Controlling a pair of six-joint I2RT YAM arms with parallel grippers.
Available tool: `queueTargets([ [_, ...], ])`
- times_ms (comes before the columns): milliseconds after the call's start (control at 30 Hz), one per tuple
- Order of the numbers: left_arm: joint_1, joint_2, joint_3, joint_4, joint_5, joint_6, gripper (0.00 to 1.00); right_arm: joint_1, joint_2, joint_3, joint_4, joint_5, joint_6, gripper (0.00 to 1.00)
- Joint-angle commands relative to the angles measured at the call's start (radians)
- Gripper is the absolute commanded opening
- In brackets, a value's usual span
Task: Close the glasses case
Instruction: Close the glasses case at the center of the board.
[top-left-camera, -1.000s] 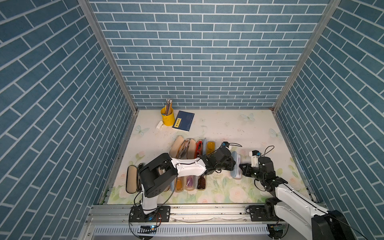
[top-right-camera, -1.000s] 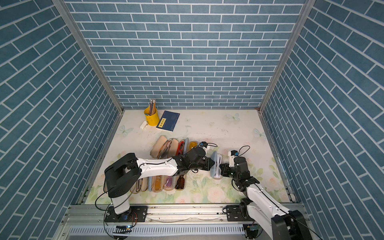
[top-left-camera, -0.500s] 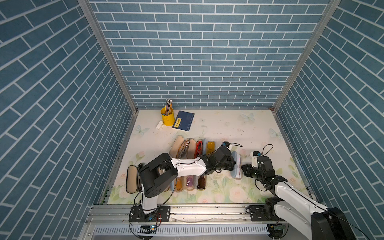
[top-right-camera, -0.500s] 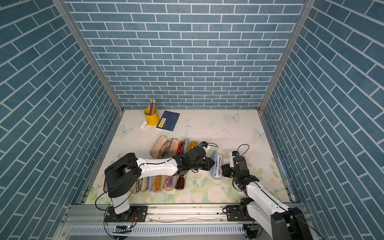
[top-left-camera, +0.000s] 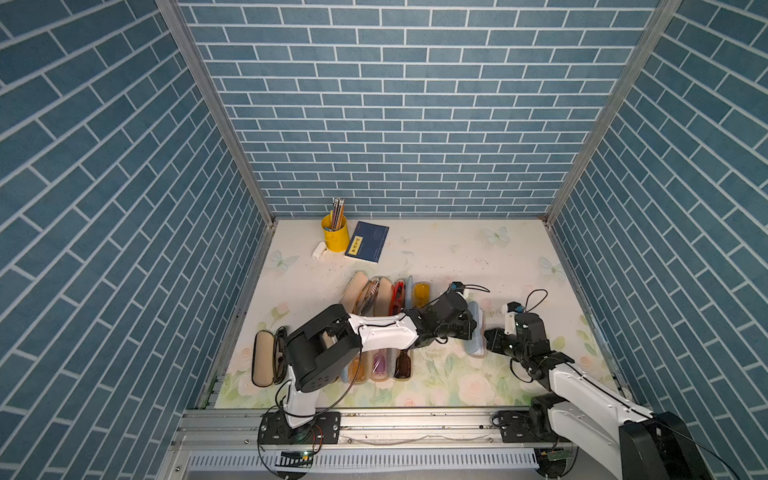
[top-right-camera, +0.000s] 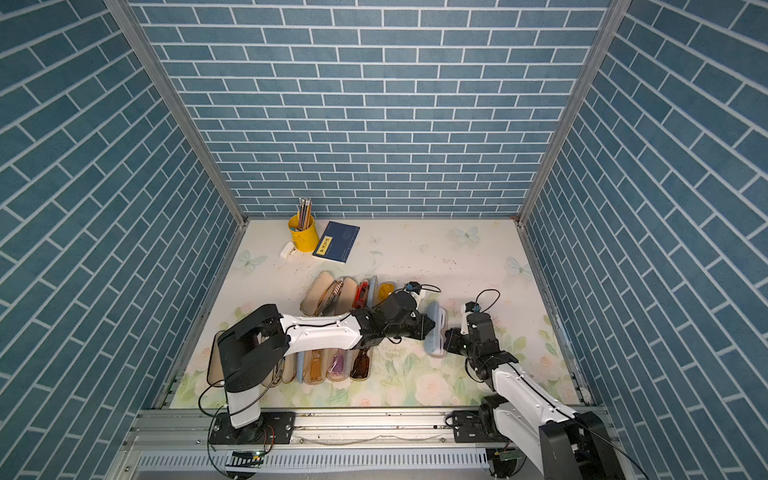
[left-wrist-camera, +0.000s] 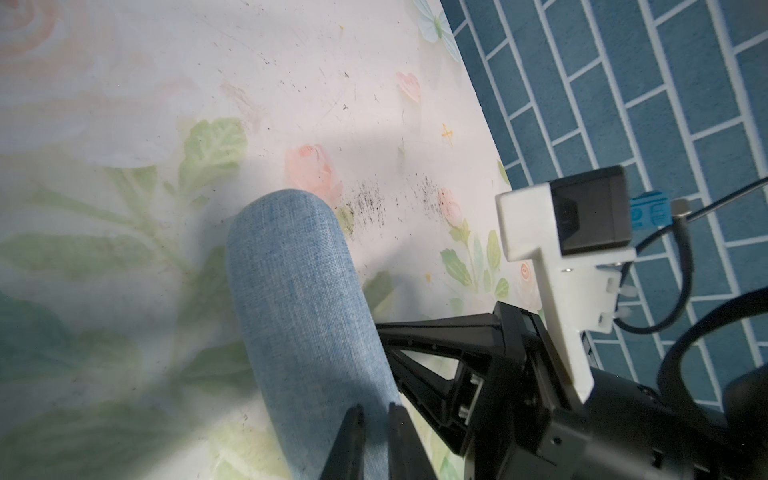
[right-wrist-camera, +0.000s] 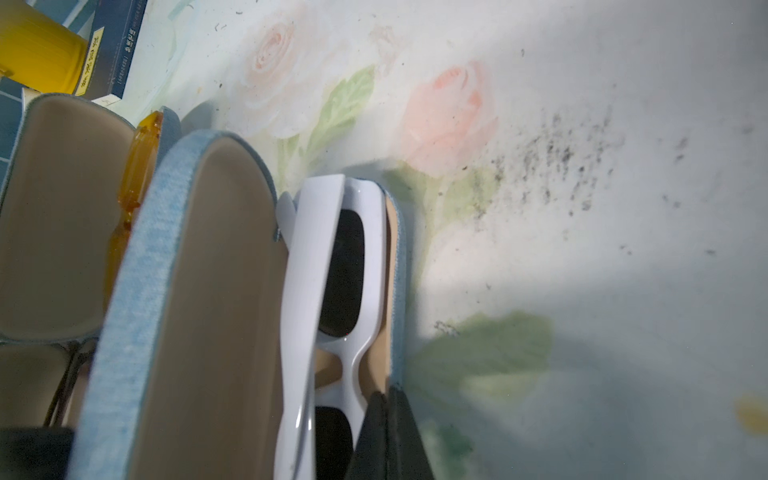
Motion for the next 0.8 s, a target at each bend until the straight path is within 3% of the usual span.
queueTargets([
  [0, -0.012, 0.046, 0.020, -0.027, 0.012, 0.016, 0.16, 0.000, 0.010, -0.012, 0.022, -0.015, 0.006, 0.00],
  [767, -0.015, 0.098, 0.044, -0.019, 0.027, 0.015, 0.15, 0.000, 0.010, -0.012, 0.028, -0.019, 0.006, 0.00],
])
